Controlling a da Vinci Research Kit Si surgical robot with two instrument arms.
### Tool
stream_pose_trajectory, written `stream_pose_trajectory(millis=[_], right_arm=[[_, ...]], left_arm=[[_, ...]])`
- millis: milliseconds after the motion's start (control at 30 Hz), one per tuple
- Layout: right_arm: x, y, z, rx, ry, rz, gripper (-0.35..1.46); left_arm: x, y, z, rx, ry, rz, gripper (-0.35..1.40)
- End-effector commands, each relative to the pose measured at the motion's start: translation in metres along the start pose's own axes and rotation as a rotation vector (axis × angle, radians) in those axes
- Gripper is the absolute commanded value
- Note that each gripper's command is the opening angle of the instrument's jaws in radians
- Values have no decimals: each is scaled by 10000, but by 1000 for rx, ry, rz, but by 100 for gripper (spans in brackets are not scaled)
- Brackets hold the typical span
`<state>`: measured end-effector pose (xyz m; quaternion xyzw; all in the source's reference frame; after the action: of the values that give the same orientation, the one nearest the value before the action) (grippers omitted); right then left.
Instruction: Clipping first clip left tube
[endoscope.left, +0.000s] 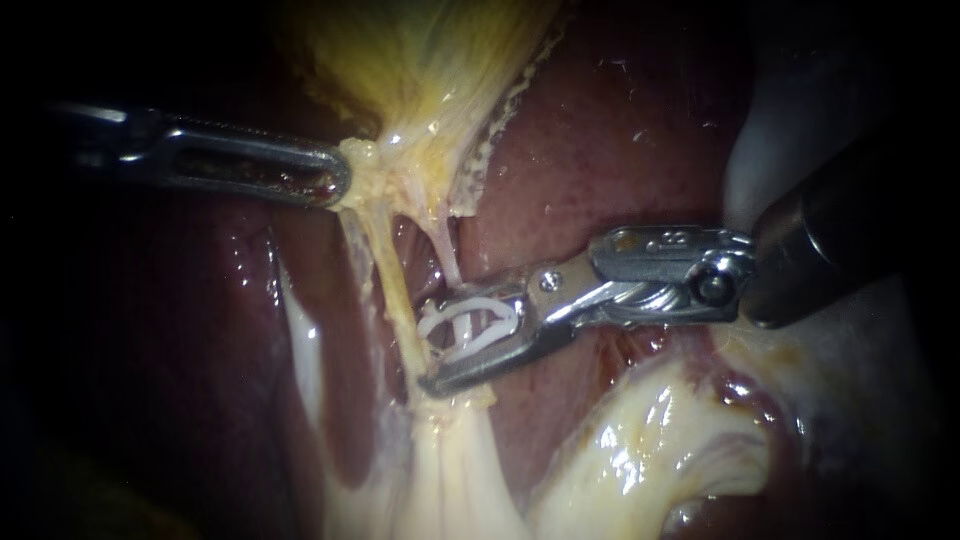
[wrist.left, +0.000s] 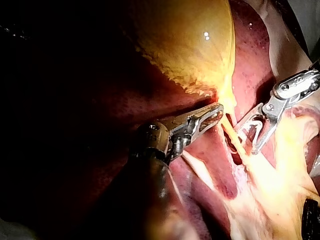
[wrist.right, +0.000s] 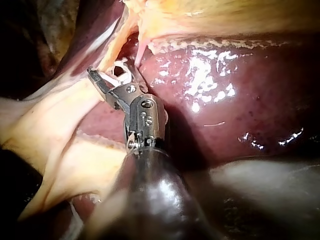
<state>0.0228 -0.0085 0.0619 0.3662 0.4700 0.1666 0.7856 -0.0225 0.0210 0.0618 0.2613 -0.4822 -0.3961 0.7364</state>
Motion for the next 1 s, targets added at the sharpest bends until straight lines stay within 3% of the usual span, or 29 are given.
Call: stream_pose_trajectory(millis=[33,167,400,633,867,1000], right_arm=[[0,1,2,0,0,0,50],[3,3,10,-1,9,1,50],[10,-5,21,74,83,9,50],[17,-27,29,178,146,26,50],[25,-50,40,257,166,18,49],[27,-57,41,294,157,5,48]], left_arm=[[0,0,1,-1,0,6,-35],[1,0,1,2,1,7,-35],[2,1,1,2,1,7,-35],[2,1,2,1,4,8,-35],[2,1,2,1,4,8,-35],[2,1,1,1,4,8,-35]])
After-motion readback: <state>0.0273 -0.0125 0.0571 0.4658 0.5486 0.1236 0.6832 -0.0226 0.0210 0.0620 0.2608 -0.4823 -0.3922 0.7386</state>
